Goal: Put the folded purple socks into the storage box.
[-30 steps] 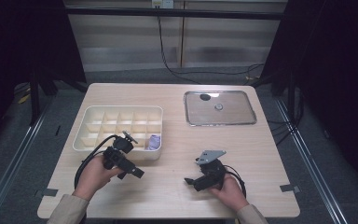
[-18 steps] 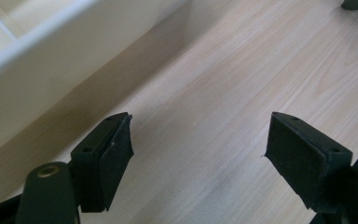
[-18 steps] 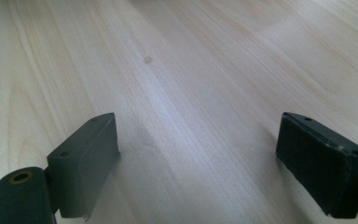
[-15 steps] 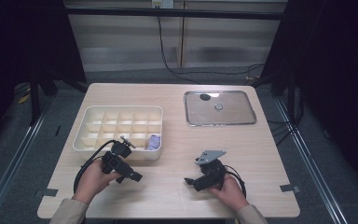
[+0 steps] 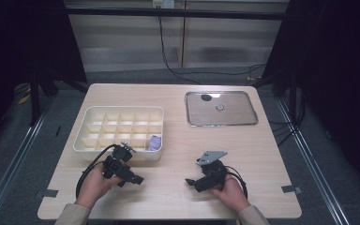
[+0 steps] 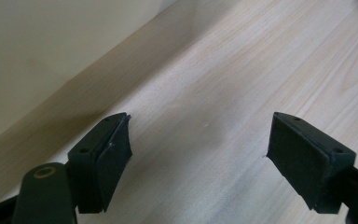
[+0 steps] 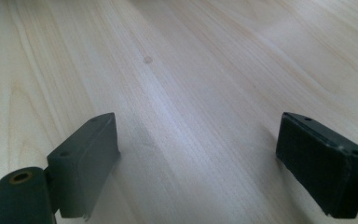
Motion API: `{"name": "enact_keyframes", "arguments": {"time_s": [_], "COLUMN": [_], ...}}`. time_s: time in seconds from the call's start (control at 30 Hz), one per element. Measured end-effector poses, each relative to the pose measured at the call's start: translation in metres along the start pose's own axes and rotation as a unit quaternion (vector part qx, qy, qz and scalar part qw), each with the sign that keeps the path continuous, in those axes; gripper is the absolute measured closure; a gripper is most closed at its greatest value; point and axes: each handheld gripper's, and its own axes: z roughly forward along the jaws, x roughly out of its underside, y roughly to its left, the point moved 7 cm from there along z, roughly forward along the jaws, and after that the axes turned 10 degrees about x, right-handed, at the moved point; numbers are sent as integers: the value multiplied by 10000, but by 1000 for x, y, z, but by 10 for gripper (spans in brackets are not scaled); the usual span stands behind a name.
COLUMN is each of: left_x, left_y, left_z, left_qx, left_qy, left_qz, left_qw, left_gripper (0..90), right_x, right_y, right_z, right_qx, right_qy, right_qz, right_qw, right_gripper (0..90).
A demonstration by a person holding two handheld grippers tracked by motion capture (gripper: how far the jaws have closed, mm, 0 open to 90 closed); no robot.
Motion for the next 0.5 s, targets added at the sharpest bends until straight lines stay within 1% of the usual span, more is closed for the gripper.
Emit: {"name": "enact_keyframes", "arguments": {"time_s": [0.03,0.1,0.23,0.27,0.3,0.37,0.4,0.5], "left_x": [1,1,2,3,3,4,5,5], "left_y": [0,1,2,2,2,1,1,0], "left_z": [1,2,1,1,2,2,2,4], "left_qx": [-7,-61,-123,-163,-176,-240,-302,-319], "left_qy": [-7,-20,-80,-90,-90,-111,-114,-194], "left_qz": [-13,52,101,135,211,273,350,388], "left_qw": [10000,10000,9998,9997,9996,9993,9989,9985], "left_gripper": [205,202,198,197,196,191,189,172], "right_x": [0,0,0,0,0,0,0,0], "right_y": [0,0,0,0,0,0,0,0], "right_z": [0,0,0,0,0,0,0,0], "right_qx": [-2,-1,-1,-1,0,0,0,0], "right_qy": [-3,-3,-3,-3,-2,-4,-2,-3], "right_qz": [-3,-2,-3,-3,-3,-4,-3,-3], "right_qw": [10000,10000,10000,10000,10000,10000,10000,10000], "right_gripper": [122,122,122,122,122,122,122,122]}}
